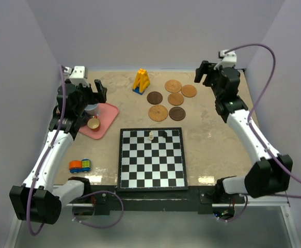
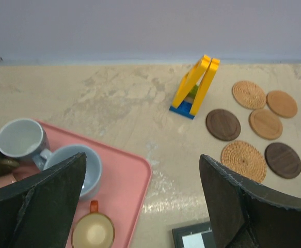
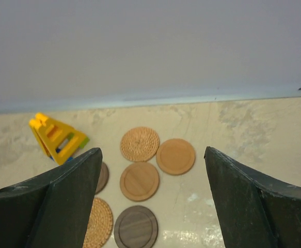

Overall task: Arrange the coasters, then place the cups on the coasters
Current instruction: Move the coaster to the corner of the board.

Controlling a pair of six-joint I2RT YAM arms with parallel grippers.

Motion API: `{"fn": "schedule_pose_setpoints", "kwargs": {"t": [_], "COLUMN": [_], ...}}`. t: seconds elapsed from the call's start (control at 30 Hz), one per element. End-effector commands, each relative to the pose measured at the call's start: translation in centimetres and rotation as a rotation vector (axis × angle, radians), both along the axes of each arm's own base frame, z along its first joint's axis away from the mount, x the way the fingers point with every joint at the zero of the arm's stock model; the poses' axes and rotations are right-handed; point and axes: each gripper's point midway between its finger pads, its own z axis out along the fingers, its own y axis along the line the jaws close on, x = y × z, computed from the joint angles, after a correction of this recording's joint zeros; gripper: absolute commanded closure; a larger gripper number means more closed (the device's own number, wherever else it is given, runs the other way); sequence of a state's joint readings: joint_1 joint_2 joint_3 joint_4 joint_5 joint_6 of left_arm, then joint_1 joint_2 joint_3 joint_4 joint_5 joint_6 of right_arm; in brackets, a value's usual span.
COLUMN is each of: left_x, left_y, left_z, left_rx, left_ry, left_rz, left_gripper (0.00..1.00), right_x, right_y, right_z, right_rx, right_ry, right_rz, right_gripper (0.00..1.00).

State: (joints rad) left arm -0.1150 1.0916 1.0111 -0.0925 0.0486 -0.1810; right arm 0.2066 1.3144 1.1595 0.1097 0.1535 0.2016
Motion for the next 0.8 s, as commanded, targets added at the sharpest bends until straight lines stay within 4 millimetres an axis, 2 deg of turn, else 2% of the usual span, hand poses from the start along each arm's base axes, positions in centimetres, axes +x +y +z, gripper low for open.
{"fn": "schedule_pose_setpoints", "kwargs": {"t": [0.0,0.03,0.2,0.27,0.37,0.57,0.7,0.77], "left_x": [-0.8,-0.7,-0.7,-0.6,-0.7,-0.6,-0.6,-0.7], "left_y": [-0.6,-0.7,-0.8,-1.0,-1.3,-1.8,-2.6,-2.9], "left_z": [-1.2,-1.3,-1.7,-1.6,-1.8,-2.2,-2.7,-2.7], "left_rx": [0.031,0.038,0.049,0.045,0.042,0.042,0.035,0.035], "left_ry": [-0.013,-0.014,-0.002,-0.005,0.0,0.009,0.022,0.023], "left_rz": [-0.029,-0.032,-0.035,-0.044,-0.056,-0.071,-0.102,-0.111], "left_gripper": [0.05,0.05,0.01,0.01,0.01,0.01,0.01,0.01], "right_x": [0.8,1.2,4.1,5.3,7.0,10.5,12.1,12.9], "right_y": [3.4,3.8,6.5,6.9,7.7,9.3,10.7,11.1], "right_z": [-6.3,-6.9,-13.3,-15.8,-18.4,-18.9,-20.7,-20.9], "right_rx": [-0.101,-0.112,-0.211,-0.23,-0.229,-0.24,-0.325,-0.352], "right_ry": [0.247,0.261,0.431,0.478,0.529,0.459,0.475,0.477], "right_rz": [0.136,0.135,0.149,0.134,0.141,0.185,0.289,0.31], "right_gripper": [0.15,0.14,0.14,0.14,0.15,0.14,0.12,0.1]}}
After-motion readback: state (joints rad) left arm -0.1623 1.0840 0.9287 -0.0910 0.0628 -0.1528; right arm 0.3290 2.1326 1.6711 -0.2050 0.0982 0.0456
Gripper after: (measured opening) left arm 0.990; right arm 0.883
